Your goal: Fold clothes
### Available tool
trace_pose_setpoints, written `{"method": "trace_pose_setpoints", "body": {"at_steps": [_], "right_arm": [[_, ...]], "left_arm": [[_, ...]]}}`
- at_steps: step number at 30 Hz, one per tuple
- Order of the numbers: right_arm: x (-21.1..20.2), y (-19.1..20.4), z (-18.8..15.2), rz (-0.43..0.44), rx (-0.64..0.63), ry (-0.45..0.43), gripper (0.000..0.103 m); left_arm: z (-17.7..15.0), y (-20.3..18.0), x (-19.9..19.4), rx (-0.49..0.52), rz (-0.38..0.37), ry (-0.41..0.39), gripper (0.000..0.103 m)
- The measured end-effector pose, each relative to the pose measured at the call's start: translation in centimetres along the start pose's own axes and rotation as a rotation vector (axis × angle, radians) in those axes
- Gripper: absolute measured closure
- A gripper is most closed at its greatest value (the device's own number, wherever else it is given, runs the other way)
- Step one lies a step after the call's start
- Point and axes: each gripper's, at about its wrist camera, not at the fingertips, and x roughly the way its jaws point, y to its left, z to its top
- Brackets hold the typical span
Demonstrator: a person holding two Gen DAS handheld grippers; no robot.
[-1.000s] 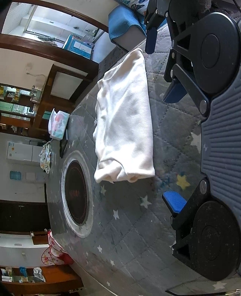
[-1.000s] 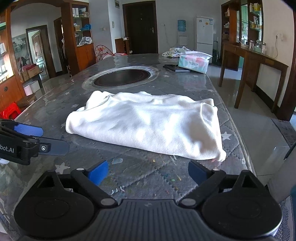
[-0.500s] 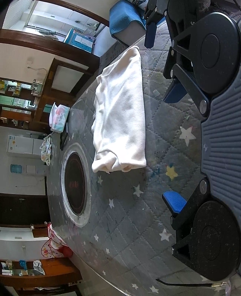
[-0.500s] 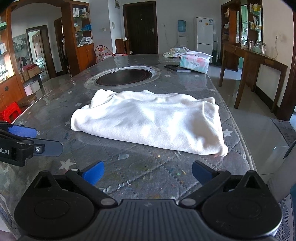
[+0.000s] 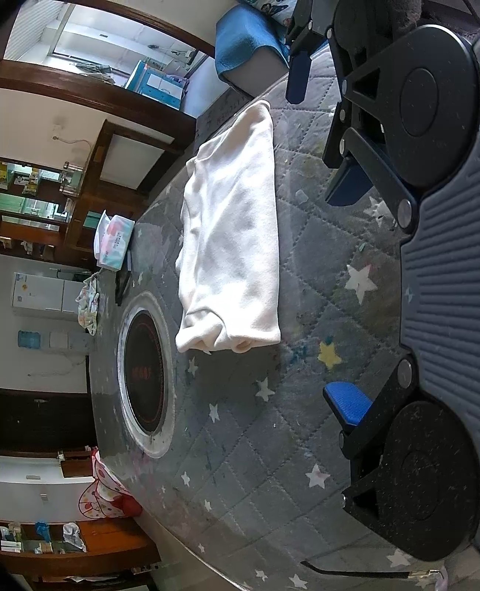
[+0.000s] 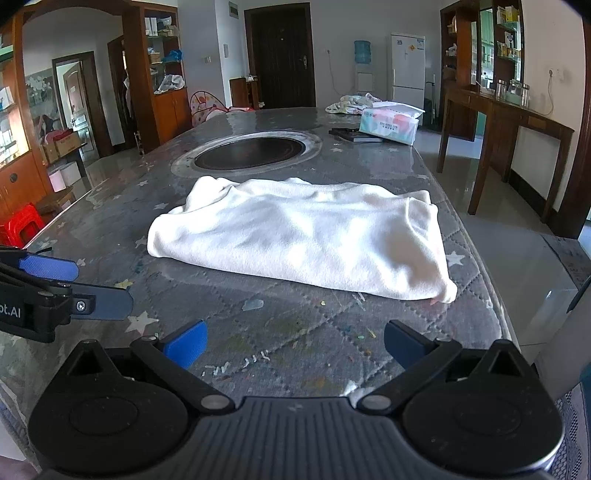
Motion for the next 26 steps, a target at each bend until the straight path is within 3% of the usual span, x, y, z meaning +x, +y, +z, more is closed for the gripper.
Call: {"method": "trace_pose_setpoints", "body": {"at_steps": [26], "right_arm": [[-0.86,0.23,-0.28,-0.002,0.004,-0.024,0.0]], "left_arm": [[-0.19,-0.7,-0.55,0.007,0.016,-0.008,0.0]]}}
